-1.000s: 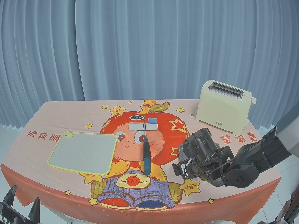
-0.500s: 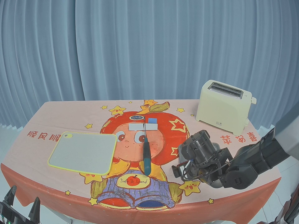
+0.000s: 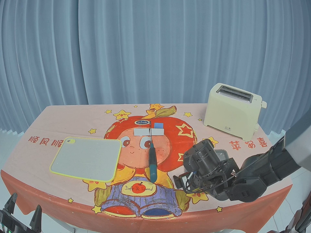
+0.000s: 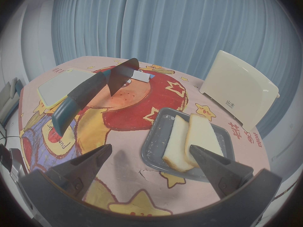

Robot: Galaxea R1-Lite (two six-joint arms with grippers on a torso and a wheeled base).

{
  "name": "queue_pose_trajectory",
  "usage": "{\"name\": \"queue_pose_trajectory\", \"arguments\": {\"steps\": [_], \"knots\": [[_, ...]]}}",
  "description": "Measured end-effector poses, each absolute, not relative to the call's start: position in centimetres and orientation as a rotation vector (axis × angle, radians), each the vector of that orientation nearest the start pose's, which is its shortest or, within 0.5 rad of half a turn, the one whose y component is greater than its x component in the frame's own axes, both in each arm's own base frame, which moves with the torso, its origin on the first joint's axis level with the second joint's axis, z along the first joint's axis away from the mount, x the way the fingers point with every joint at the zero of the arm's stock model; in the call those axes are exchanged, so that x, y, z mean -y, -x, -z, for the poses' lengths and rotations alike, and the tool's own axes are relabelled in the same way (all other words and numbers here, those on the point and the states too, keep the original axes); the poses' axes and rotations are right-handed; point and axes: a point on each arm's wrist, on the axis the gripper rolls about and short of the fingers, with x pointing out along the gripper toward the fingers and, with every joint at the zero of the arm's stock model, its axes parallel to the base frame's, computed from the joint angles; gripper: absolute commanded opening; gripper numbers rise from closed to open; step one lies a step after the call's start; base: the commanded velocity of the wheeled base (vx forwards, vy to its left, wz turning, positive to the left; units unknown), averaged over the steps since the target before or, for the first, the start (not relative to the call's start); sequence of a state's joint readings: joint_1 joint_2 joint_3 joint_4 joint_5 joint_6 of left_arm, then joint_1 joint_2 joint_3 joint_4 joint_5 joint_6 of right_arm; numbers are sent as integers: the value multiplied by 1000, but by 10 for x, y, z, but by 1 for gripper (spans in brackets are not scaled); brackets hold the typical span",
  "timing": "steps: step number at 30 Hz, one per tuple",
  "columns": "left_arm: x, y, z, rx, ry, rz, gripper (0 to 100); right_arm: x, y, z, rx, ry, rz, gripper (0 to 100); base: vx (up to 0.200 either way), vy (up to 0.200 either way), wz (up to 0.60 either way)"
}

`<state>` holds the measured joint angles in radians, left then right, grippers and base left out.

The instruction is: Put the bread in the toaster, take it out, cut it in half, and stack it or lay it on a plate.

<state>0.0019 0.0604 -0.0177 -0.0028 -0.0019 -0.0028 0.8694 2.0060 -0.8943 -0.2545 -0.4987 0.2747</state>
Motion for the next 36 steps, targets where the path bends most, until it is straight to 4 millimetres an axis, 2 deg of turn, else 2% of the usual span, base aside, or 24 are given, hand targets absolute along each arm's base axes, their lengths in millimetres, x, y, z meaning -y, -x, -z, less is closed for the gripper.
{"name": "queue_pose_trajectory", "arguments": {"steps": [36], "knots": [[0,19,-82,-40,3,0,100,-253,-223,-77,-652,259,-270,100,0,0,0]]}}
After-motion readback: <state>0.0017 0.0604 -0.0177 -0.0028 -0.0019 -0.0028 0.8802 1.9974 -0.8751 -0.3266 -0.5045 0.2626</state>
